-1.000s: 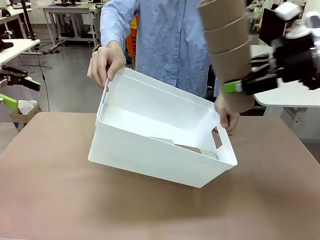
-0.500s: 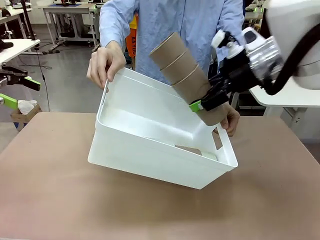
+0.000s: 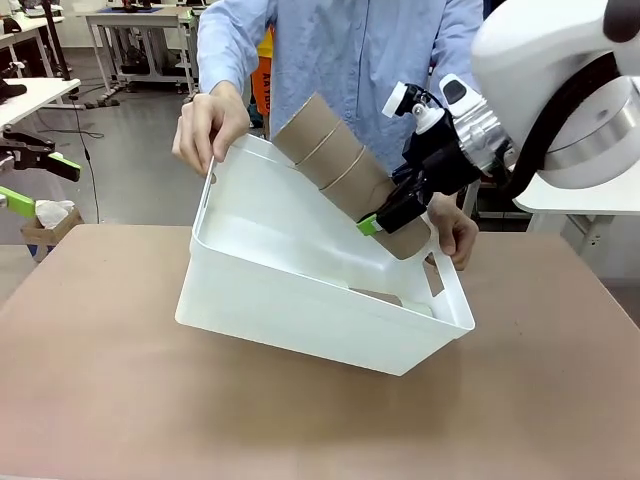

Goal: Stack the cups and store them in the basket.
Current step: Place the stack of Reusable plastic cups into the Pantry Basket.

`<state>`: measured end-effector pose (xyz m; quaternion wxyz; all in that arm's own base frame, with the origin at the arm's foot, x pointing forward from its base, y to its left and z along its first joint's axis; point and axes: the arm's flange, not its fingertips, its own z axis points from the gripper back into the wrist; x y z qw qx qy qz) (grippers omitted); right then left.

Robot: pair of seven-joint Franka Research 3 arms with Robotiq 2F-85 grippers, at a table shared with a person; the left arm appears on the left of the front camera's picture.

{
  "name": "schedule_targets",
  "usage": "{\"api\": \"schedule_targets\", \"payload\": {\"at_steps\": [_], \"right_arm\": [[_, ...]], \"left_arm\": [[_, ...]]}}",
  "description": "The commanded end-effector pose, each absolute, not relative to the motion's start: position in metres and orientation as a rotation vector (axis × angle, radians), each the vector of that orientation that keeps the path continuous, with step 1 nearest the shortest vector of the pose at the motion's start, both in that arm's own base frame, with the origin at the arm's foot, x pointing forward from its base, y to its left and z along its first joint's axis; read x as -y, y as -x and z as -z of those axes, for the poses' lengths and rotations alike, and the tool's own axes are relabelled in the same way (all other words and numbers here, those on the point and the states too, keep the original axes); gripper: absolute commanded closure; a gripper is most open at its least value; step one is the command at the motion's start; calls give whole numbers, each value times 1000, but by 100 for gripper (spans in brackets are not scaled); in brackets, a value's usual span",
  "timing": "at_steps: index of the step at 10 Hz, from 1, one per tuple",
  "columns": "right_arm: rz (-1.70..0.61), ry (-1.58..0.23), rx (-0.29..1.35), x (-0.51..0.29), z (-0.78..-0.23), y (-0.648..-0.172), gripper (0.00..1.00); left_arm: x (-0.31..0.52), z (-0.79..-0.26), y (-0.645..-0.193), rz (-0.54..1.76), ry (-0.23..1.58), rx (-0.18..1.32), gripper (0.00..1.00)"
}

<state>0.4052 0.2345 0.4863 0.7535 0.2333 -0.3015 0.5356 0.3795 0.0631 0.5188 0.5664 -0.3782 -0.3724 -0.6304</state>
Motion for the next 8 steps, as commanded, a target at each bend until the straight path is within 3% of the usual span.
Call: {"api": "schedule_targets", "payload": {"at_steps": [1, 2, 4, 8], "right_arm": [[-1153, -485, 667, -232, -491, -405, 15], [-1169, -509, 658, -235, -486, -405, 15], [-1293, -374, 720, -248, -469, -377, 15], [-1314, -274, 697, -278, -454, -389, 15]], "left_arm": [[-64, -522, -378, 1477, 899, 866, 0], [-64, -522, -378, 1477, 899, 866, 0], [-64, -522, -378, 1477, 899, 866, 0], [-64, -522, -378, 1477, 899, 866, 0]]}}
